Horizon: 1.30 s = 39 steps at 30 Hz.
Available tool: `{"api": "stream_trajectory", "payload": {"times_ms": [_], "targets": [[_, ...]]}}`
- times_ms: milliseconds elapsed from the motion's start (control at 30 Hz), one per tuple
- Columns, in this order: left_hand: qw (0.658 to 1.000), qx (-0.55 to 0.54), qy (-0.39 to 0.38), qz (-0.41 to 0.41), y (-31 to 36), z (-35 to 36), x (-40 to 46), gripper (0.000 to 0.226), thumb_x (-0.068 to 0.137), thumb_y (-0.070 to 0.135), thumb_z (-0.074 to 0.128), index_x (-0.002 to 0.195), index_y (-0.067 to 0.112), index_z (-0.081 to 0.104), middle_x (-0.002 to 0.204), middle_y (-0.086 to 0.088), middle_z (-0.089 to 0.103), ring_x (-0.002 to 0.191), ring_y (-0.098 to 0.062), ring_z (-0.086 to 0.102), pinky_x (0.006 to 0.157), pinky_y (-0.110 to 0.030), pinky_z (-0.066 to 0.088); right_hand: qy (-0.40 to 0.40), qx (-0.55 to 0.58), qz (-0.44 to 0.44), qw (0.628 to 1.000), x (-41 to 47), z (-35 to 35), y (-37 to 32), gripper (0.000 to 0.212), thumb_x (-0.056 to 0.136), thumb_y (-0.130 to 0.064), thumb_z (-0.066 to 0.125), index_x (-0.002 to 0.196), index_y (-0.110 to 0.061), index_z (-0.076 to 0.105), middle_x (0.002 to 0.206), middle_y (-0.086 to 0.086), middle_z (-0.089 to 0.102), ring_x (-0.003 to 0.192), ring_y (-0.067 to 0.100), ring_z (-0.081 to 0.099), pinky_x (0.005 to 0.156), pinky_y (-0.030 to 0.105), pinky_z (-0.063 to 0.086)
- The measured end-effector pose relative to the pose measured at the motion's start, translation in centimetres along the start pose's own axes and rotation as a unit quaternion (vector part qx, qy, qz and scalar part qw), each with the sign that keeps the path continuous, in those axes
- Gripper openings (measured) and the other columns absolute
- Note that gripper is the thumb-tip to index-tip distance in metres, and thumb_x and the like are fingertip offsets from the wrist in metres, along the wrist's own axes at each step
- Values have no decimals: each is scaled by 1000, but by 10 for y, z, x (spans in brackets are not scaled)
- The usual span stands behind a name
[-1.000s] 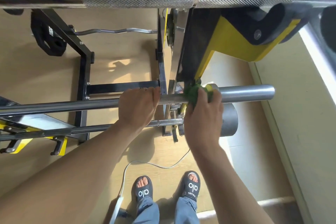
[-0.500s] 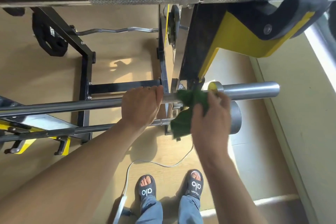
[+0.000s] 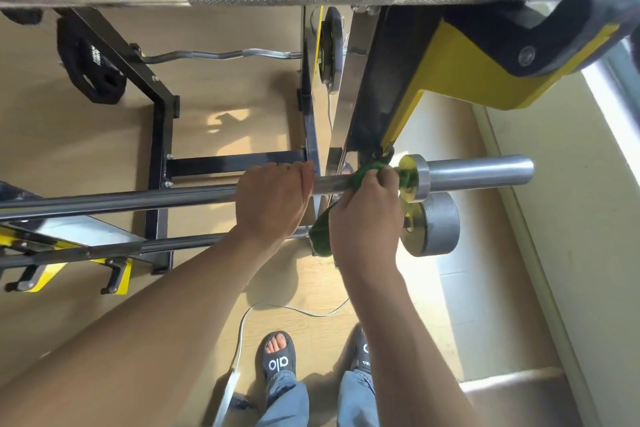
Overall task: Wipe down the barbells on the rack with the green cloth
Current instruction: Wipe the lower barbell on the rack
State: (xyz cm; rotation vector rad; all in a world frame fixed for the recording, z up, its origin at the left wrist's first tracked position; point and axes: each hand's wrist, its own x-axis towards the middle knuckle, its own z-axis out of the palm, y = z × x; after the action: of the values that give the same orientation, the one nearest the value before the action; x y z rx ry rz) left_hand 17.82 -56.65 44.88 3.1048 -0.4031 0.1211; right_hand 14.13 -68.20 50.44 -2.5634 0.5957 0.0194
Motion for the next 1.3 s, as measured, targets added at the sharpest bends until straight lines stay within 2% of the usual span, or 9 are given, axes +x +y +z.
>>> {"api": "stream_trajectory", "payload": {"times_ms": [167, 400, 467, 567, 700, 833, 933, 1133, 1300], "targets": [[999, -32, 0, 9, -4, 5, -2, 46, 104, 36, 35, 66, 17, 54, 53, 0, 53, 47, -23, 55, 53, -31, 50, -76, 154, -60, 983, -23, 9, -13, 23, 96, -7, 51, 110, -11, 69, 122, -9, 62, 93, 5, 55, 94, 15, 49], [998, 47, -3, 31, -3, -7, -1, 36, 93, 17, 8, 73, 18, 38, 49, 3, 33, 41, -17, 34, 44, -23, 27, 124, 93, 2, 988, 2, -15, 25, 33, 97, -13, 51, 130, -12, 56, 142, 0, 41, 123, 21, 47, 103, 36, 46], [999, 52, -5, 15, -3, -7, -1, 34, 99, 17, 21, 71, 16, 42, 47, 4, 35, 40, -17, 36, 43, -23, 30, 71, 26, 4, 997, 1, -5, 19, 32, 96, -12, 52, 128, -9, 54, 140, 3, 43, 120, 25, 46, 100, 36, 44], [999, 36, 8, 16, -2, -1, -2, 59, 99, 26, -10, 71, 15, 40, 49, 5, 29, 42, -16, 37, 46, -24, 28, -4, -41, -6, 999, 7, -5, 14, 33, 92, -13, 56, 124, -3, 56, 132, 5, 49, 109, 27, 51, 90, 35, 47], [999, 36, 29, -19, 0, 1, -2, 59, 105, 34, 3, 61, 16, 39, 47, 5, 36, 40, -15, 34, 48, -25, 25, -16, -45, -7, 999, 3, -4, 9, 36, 89, -9, 53, 124, 0, 54, 131, 7, 46, 97, 29, 56, 80, 33, 48], [1000, -5, 18, -18, -2, 2, -2, 68, 103, 36, -9, 65, 18, 45, 50, 5, 39, 43, -19, 37, 47, -27, 28, -48, 33, -63, 996, -26, 10, 0, 45, 89, -1, 54, 134, -5, 53, 144, 0, 42, 110, 22, 57, 90, 29, 52], [999, -27, 20, 4, -4, 5, -2, 60, 105, 37, 11, 70, 20, 57, 53, 5, 49, 46, -21, 46, 48, -27, 37, -96, 100, -102, 985, -33, 2, 4, 42, 92, -2, 54, 133, -12, 57, 145, -9, 45, 119, 15, 51, 99, 24, 46], [996, 66, 20, 51, -2, -2, -3, 53, 92, 22, 1, 81, 17, 53, 54, 5, 45, 46, -15, 40, 47, -26, 24, 105, 121, 13, 987, -2, -20, 31, 48, 93, -4, 51, 139, -14, 47, 142, 0, 41, 123, 20, 47, 103, 36, 44], [998, 53, 13, 12, -4, 7, -1, 46, 103, 37, 16, 69, 20, 43, 53, 7, 39, 45, -11, 38, 52, -23, 25, 153, 155, 49, 975, -1, 2, 12, 31, 96, -16, 55, 126, -14, 50, 137, 1, 43, 119, 22, 51, 97, 34, 50]]}}
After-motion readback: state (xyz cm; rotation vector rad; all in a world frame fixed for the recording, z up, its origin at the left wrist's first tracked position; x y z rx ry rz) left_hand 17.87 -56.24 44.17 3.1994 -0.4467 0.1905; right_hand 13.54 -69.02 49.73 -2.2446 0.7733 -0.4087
